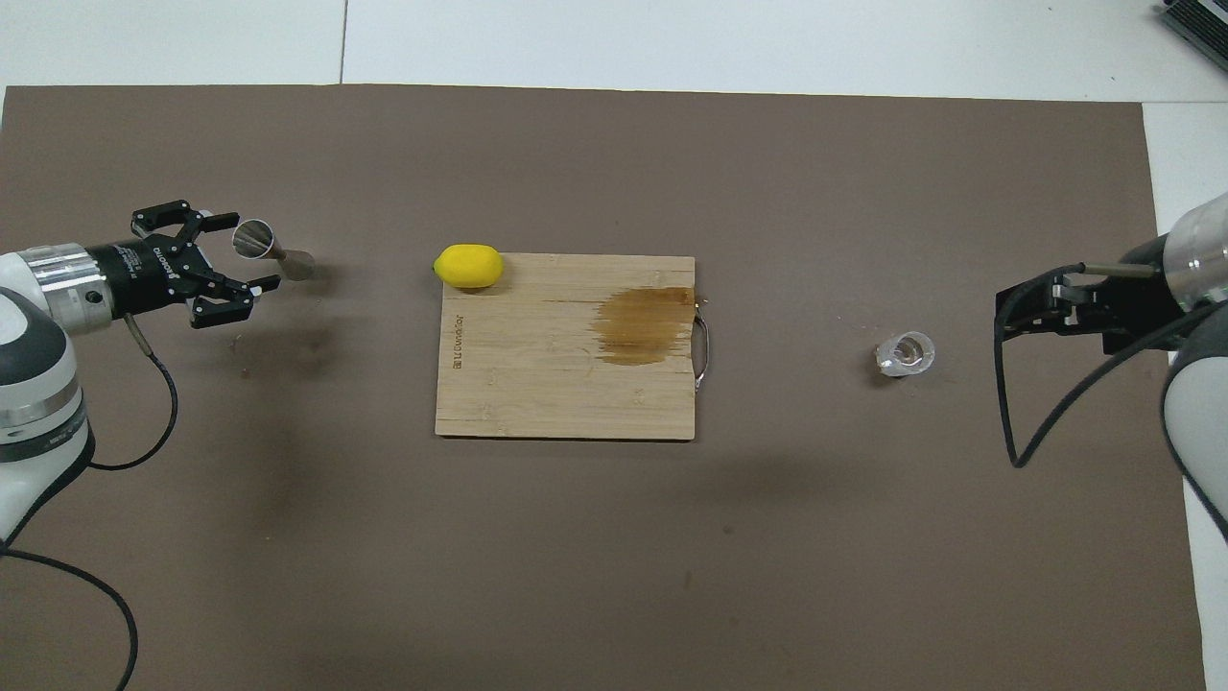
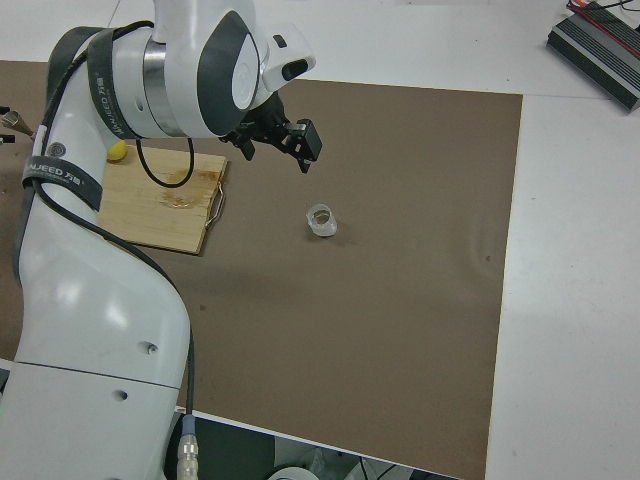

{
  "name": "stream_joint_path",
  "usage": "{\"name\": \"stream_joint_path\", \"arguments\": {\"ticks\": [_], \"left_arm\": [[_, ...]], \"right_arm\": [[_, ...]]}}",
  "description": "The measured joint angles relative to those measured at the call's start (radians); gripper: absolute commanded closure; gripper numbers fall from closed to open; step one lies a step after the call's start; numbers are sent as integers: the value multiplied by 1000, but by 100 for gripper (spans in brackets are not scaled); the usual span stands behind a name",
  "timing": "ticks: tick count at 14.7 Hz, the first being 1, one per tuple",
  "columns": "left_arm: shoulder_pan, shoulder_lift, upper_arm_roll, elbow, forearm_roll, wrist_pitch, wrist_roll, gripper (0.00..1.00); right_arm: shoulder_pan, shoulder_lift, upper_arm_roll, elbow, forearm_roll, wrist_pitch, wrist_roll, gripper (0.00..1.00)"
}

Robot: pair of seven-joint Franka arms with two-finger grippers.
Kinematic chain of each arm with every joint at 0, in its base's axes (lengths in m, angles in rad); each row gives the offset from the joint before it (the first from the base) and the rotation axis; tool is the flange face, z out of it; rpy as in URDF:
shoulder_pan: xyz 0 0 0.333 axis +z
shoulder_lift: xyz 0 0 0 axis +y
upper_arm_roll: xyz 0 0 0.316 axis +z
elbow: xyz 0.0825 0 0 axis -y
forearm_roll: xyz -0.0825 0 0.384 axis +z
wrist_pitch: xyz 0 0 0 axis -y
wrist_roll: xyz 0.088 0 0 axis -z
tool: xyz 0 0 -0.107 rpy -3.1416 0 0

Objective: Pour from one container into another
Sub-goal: 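Close the left gripper around the silver metal cup, then lift the metal cup with the left gripper and carry it over the board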

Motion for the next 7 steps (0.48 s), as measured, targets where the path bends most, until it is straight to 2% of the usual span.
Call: {"name": "stream_joint_path", "arguments": {"ticks": [5,6,7], "left_arm": [[0,4,0,4,-9,1,0,24],[0,4,0,4,-14,1,0,29],[0,4,0,4,-16,1,-1,40]], "right_arm": [[0,0,0,0,0,0,0,0],[0,0,0,0,0,0,0,0],[0,0,0,0,0,0,0,0]]}}
